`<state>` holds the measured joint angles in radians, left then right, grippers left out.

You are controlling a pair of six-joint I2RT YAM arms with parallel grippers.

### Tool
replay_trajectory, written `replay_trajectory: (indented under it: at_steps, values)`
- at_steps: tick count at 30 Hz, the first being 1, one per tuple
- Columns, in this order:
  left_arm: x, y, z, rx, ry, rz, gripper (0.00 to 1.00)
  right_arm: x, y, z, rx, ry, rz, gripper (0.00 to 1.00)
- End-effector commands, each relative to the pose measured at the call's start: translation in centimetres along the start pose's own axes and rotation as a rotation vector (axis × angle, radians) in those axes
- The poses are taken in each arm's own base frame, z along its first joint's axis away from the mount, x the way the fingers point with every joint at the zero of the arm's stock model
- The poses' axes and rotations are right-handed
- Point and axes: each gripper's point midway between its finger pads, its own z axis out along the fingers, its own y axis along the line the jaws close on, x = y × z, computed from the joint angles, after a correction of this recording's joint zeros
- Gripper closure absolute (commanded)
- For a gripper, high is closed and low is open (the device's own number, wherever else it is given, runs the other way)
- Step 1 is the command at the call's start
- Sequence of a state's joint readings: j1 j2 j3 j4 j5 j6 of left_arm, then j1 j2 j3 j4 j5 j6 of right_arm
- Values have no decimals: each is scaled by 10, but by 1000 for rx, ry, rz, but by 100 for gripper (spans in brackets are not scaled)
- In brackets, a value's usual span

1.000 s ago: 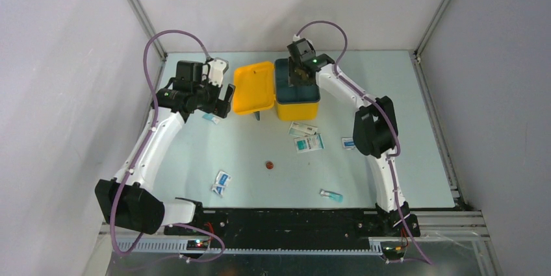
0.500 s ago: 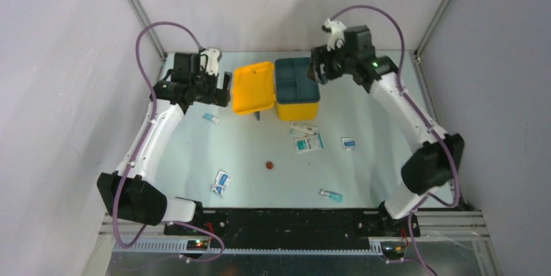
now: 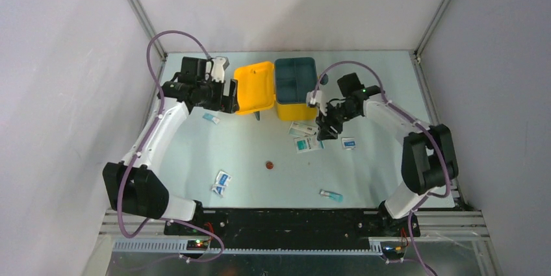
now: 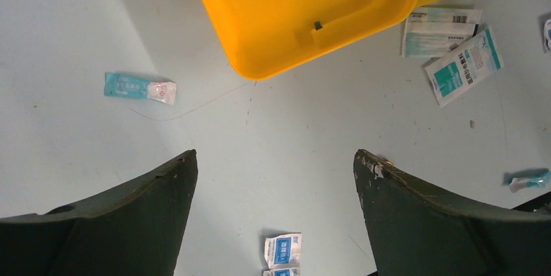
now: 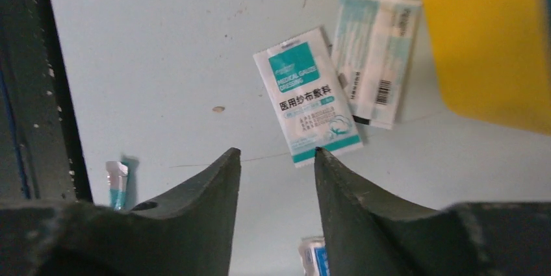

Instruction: Organize the medicine kit

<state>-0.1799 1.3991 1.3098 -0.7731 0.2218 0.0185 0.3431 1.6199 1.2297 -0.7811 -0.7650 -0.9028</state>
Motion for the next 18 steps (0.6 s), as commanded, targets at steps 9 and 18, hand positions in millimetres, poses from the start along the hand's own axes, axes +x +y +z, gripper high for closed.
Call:
replay_trajectory:
  at_steps: [9,18]
  values:
    - [-4,-4,-23,11,-74,76,7,33,-41,67,31,133,-216,44]
    - [-10,-4,-23,13,-85,83,7,63,-33,88,-66,319,-324,37]
